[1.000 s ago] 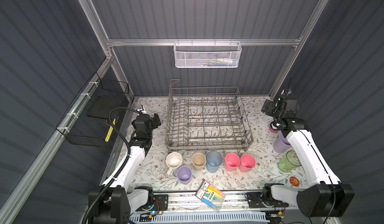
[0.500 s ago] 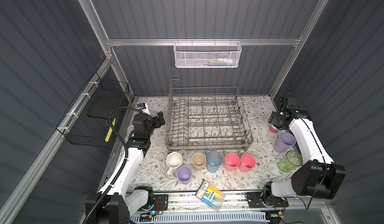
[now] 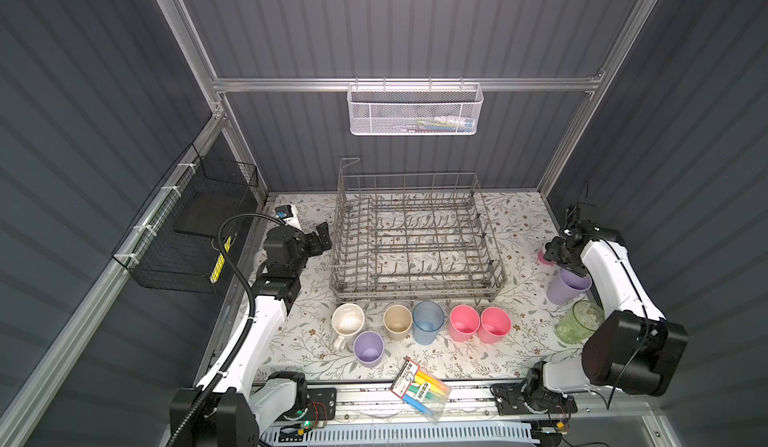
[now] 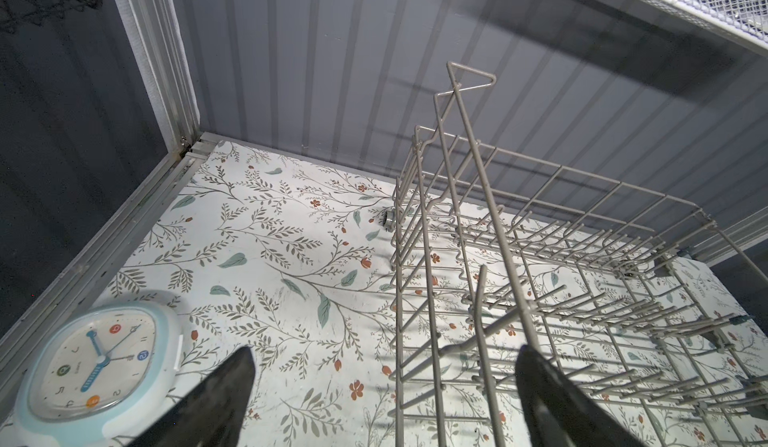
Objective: Load the cups into the dish rack
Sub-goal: 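Lower the right gripper onto the lavender cup and close on its rim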
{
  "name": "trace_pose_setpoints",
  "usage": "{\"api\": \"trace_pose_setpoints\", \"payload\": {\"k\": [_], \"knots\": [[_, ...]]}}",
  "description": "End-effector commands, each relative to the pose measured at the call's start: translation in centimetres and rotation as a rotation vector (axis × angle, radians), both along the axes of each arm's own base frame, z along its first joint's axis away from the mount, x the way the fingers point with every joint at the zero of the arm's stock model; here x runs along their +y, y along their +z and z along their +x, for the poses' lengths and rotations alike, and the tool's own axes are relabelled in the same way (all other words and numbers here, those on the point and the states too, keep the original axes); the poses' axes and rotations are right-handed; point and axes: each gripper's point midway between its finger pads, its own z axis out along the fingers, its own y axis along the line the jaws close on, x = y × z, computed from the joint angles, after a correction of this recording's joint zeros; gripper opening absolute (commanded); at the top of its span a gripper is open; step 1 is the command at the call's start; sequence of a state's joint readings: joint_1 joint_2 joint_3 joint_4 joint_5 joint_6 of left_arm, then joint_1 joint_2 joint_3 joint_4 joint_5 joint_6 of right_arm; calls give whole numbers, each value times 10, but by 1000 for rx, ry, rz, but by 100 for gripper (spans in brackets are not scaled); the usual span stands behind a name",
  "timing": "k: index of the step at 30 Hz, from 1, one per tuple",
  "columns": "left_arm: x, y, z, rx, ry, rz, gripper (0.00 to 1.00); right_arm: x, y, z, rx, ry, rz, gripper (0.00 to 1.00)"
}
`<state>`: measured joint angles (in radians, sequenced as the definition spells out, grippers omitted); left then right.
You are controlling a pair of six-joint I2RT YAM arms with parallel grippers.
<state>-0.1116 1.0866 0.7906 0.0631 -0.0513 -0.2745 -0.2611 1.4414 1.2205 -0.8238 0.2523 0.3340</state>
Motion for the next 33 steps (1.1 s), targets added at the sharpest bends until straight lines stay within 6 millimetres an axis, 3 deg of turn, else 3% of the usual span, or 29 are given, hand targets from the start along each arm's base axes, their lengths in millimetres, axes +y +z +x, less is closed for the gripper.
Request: {"api": "trace_pose_setpoints", "payload": {"k": [1, 20, 26, 33], "knots": [[-1, 15, 1, -24, -5, -15, 97, 2, -8, 2, 0, 3, 20, 61], [2, 13, 1, -22, 13, -9, 98, -4, -46, -2, 66, -16, 29, 50], [4, 13, 1, -21, 22, -6, 97, -3, -53, -2, 65, -14, 40, 40], [9, 14, 0, -24, 47, 0, 98, -3, -52, -4, 62, -13, 34, 21]]}}
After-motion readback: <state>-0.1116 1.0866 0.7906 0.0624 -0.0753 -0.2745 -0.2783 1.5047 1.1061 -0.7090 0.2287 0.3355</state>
